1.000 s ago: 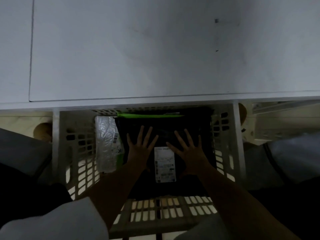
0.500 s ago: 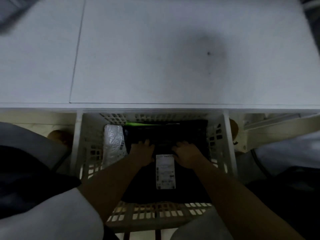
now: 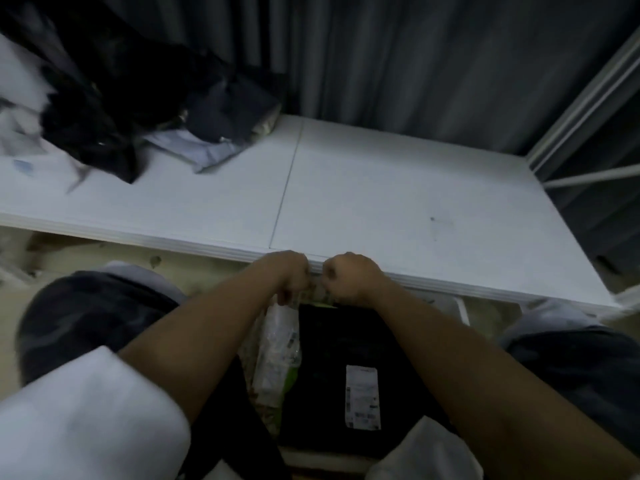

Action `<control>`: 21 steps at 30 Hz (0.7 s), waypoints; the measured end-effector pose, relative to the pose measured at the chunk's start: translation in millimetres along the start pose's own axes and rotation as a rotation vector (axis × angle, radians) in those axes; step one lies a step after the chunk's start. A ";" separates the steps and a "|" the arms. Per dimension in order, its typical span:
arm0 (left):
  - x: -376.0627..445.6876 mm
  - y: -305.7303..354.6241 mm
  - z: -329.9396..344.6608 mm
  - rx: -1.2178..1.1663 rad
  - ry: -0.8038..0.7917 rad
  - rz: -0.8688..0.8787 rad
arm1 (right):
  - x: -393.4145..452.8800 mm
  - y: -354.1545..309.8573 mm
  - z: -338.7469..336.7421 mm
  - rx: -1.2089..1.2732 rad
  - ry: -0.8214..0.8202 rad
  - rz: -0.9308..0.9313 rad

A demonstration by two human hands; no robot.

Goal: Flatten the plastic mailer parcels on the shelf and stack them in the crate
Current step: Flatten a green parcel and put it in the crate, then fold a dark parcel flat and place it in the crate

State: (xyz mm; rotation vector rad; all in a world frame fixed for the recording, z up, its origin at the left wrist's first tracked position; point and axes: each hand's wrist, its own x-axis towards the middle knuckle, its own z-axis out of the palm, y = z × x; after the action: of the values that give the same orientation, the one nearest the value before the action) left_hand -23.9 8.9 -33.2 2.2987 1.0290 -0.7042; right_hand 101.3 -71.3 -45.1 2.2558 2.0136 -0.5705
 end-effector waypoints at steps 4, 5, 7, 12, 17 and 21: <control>-33.1 -32.9 -43.5 0.044 0.191 -0.046 | 22.7 -44.3 -46.5 -0.007 0.122 -0.006; -40.4 -44.2 -53.1 0.047 0.254 -0.063 | 30.5 -57.2 -57.5 -0.019 0.151 -0.017; -49.5 -64.5 -71.3 0.064 0.380 -0.110 | 45.2 -78.7 -76.3 -0.048 0.201 -0.037; -60.6 -126.4 -119.3 0.031 0.666 -0.210 | 96.0 -129.9 -119.8 -0.163 0.351 -0.092; -49.9 -166.4 -162.6 -0.109 0.781 -0.218 | 154.3 -147.1 -153.2 -0.232 0.459 -0.133; -22.9 -186.4 -195.1 -0.181 0.880 -0.208 | 205.1 -144.8 -175.9 -0.309 0.489 -0.131</control>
State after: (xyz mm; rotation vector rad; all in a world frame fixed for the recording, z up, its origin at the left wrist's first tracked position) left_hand -135.1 229.3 78.2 2.3657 1.6325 0.3928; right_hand 16.7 194.4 82.3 2.2320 2.2662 0.3101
